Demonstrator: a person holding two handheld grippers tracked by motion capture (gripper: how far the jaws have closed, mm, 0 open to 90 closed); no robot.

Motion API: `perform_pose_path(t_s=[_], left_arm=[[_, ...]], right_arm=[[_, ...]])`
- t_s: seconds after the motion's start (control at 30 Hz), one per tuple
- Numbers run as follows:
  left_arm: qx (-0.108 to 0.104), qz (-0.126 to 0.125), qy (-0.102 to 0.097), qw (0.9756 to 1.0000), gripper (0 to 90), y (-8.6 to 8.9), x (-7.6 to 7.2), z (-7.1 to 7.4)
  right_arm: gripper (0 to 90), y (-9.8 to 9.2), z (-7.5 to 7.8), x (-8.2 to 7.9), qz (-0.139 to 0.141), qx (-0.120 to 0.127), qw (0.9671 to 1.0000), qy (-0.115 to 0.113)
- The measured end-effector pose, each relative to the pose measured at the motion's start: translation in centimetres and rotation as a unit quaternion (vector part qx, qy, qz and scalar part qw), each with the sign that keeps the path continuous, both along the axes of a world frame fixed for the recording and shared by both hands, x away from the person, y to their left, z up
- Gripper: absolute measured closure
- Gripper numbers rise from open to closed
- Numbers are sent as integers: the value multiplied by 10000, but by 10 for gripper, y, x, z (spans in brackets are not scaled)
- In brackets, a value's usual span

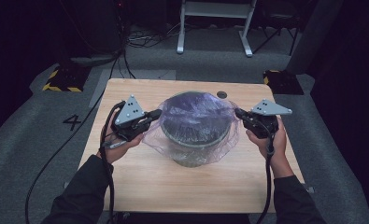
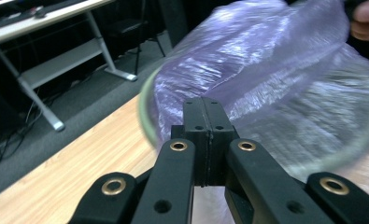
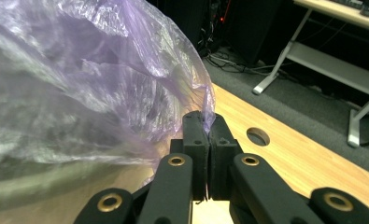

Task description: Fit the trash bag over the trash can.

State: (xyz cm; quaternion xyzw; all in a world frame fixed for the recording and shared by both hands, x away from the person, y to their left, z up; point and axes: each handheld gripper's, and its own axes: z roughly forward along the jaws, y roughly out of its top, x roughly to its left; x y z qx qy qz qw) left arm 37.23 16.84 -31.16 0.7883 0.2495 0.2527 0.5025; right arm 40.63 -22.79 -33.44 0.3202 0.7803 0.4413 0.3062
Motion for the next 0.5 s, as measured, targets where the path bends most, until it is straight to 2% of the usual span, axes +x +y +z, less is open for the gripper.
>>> perform_pose_path(t_s=[0.2,0.5], left_arm=[[-160,350,166,9991,898,12,23,-9],[-305,663,579,9957,898,24,52,-34]], right_arm=[[888,-7,-5,10,-105,-55,9999,105],[845,-16,-12,20,-125,275,9995,122]])
